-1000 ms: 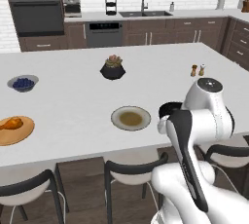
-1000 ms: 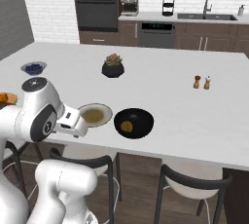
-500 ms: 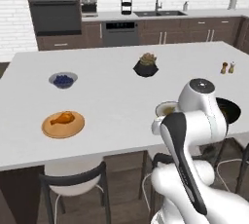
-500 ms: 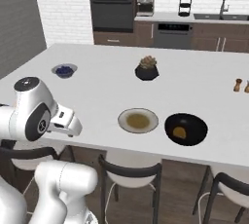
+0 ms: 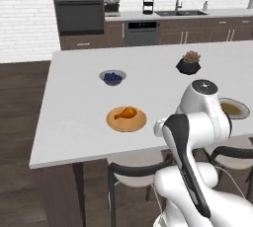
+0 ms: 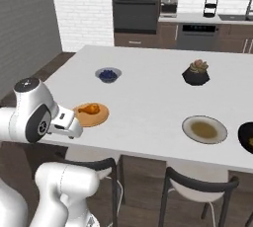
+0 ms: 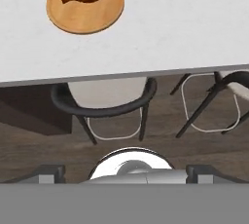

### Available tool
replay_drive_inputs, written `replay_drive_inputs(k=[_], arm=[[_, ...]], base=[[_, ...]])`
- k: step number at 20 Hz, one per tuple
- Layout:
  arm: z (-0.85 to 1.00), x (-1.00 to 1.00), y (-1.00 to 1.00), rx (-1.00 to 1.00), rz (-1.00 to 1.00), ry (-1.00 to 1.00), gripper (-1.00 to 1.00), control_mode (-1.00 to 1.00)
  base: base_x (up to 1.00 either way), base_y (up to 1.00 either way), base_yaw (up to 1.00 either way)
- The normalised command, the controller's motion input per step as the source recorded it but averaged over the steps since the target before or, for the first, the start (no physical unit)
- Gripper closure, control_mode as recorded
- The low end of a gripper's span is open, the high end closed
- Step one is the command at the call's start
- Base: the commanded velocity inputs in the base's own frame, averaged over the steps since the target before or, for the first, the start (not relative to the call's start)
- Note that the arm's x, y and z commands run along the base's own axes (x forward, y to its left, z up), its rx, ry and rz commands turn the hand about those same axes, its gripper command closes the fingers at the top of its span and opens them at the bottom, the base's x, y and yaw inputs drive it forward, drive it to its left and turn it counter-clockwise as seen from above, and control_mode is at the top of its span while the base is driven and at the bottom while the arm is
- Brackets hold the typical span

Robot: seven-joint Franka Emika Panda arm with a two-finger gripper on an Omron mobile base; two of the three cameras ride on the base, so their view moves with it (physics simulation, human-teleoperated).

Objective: Pick the chicken drumstick and avocado from their plates and place them in the bowl. Then put the bowl in the fridge.

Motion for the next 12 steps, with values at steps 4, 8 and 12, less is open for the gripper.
replay_drive_inputs(k=[4,8,12], arm=[[0.00,0.00,0.00,0.00,0.00,0.00,-1.00,1.00],[0.00,0.00,0.00,0.00,0.00,0.00,-1.00,1.00],[0.00,0.00,0.00,0.00,0.00,0.00,-1.00,1.00]], base=[[0.27,0.79,0.00],[0.45,0.15,0.01],[0.38,0.00,0.00]])
